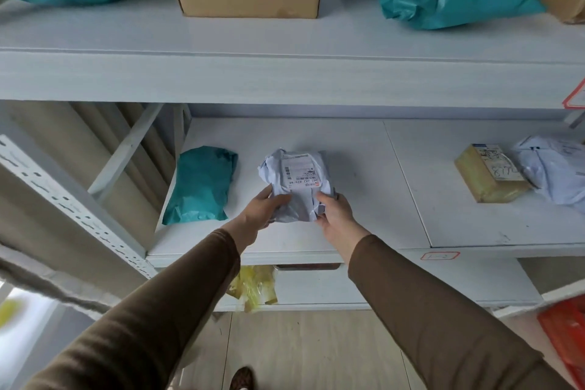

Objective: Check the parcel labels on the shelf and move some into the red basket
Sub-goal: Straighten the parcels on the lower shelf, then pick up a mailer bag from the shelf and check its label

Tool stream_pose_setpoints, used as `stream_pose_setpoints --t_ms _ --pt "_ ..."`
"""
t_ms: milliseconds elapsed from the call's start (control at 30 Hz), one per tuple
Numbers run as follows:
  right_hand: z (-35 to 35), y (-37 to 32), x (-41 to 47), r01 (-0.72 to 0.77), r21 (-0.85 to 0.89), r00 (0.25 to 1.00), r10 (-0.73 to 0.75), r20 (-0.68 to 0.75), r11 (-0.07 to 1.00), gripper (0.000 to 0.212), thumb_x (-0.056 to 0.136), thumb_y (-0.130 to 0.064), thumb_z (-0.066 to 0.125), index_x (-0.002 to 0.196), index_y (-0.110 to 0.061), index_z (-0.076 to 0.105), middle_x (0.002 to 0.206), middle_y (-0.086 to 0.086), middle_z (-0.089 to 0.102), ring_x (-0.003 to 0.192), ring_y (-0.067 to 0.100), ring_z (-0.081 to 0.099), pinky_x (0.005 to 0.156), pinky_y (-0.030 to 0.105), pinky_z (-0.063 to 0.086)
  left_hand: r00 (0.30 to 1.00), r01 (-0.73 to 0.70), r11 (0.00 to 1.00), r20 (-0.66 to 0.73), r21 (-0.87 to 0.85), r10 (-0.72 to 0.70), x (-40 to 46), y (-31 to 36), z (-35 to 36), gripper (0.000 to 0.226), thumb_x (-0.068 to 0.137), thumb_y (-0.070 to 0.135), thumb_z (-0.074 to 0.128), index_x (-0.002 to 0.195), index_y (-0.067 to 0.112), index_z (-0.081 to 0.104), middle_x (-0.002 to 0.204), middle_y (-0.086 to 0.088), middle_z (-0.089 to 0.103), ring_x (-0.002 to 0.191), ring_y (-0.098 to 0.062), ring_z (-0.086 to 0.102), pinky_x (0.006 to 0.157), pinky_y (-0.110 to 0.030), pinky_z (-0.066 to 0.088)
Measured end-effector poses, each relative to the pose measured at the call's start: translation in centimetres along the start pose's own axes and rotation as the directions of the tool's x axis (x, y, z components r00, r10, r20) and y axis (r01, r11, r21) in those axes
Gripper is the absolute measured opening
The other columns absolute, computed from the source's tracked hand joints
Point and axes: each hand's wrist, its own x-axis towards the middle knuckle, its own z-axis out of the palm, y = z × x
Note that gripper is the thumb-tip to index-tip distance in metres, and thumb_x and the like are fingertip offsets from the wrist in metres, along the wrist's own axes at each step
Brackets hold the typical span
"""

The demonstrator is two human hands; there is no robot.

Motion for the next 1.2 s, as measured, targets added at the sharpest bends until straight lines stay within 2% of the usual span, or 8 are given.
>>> stream_pose_setpoints --t_ms 133,467,567,700,800,933,1033,1200 --pt "1.3 -0.3 2.2 -0.002 -0.063 1.0 0.001 -0.011 0.998 0.012 0.099 -0.008 0.062 0.107 -0.016 0.057 0.088 0.005 0.059 0.072 0.016 0.054 0.065 0.029 0.049 0.999 0.049 0.999 0.004 -0.003 -0.049 2.8 0.5 -1.4 0.062 0.1 0.024 0.067 0.156 0.031 0.042 0.139 -0.006 0.06 0.124 -0.031 0.058 0.111 -0.048 0.046" --pt "1.8 -0.2 5.2 0.005 -0.509 0.969 -0.131 -0.211 0.861 0.038 0.088 -0.015 0.072 0.125 -0.008 0.064 0.117 0.013 0.068 0.094 0.029 0.066 0.085 0.036 0.051 0.995 0.06 0.995 0.075 0.082 -0.067 5.3 0.7 -2.8 0.074 0.098 0.008 0.067 0.159 0.03 0.032 0.143 0.002 0.058 0.123 -0.028 0.06 0.117 -0.042 0.041" --pt "3.2 -0.2 4.1 0.205 -0.74 0.831 -0.514 -0.214 0.641 0.052 0.086 -0.009 0.072 0.135 -0.003 0.059 0.144 0.019 0.055 0.134 0.038 0.05 0.107 0.033 0.032 1.0 0.003 0.992 -0.015 0.129 -0.001 4.1 1.0 -3.9 0.082 0.099 0.015 0.07 0.165 0.023 0.021 0.155 -0.004 0.046 0.139 -0.032 0.047 0.117 -0.04 0.033" --pt "8.8 0.7 1.1 0.65 -0.681 0.575 -0.804 0.152 0.337 0.04 0.087 0.004 0.062 0.126 -0.006 0.064 0.136 0.012 0.06 0.129 0.028 0.048 0.106 0.027 0.033 0.948 -0.111 0.941 -0.25 0.319 0.197 3.7 1.3 -9.0 0.076 0.097 0.023 0.072 0.162 0.024 0.033 0.163 -0.007 0.041 0.149 -0.031 0.04 0.12 -0.041 0.033" --pt "13.8 2.4 -0.3 0.676 -0.58 0.71 -0.611 0.349 0.455 0.041 0.096 -0.002 0.057 0.136 -0.011 0.058 0.14 0.007 0.057 0.131 0.021 0.048 0.101 0.022 0.035 0.888 -0.051 0.956 -0.424 0.288 0.175 3.8 1.0 -14.2 0.07 0.096 0.025 0.07 0.158 0.027 0.038 0.155 -0.011 0.049 0.139 -0.039 0.05 0.114 -0.049 0.045" --pt "18.3 5.3 0.1 0.281 -0.613 0.942 -0.088 0.325 0.739 0.054 0.1 -0.017 0.057 0.151 -0.014 0.04 0.15 0.006 0.048 0.129 0.022 0.05 0.098 0.028 0.039 0.851 0.069 0.993 -0.526 0.092 -0.011 5.0 -1.6 -19.9 0.072 0.092 0.027 0.071 0.155 0.033 0.037 0.141 -0.009 0.06 0.116 -0.036 0.066 0.096 -0.053 0.059" --pt "19.3 7.2 0.6 -0.023 -0.553 0.956 0.18 0.231 0.833 0.056 0.102 -0.021 0.058 0.152 -0.014 0.034 0.146 0.006 0.048 0.111 0.019 0.046 0.089 0.029 0.036 0.859 0.177 0.984 -0.493 0.032 -0.139 6.1 -3.8 -22.1 0.091 0.081 0.029 0.078 0.158 0.032 0.03 0.143 -0.011 0.06 0.114 -0.038 0.068 0.093 -0.051 0.061" --pt "19.5 8.3 1.0 -0.164 -0.45 0.94 0.277 0.199 0.878 0.045 0.097 -0.031 0.064 0.138 -0.018 0.049 0.138 0.004 0.059 0.114 0.021 0.056 0.078 0.032 0.044 0.886 0.193 0.974 -0.405 -0.12 -0.225 4.9 -3.7 -21.3 0.081 0.097 0.018 0.071 0.163 0.014 0.024 0.148 -0.011 0.057 0.123 -0.032 0.064 0.088 -0.035 0.05"
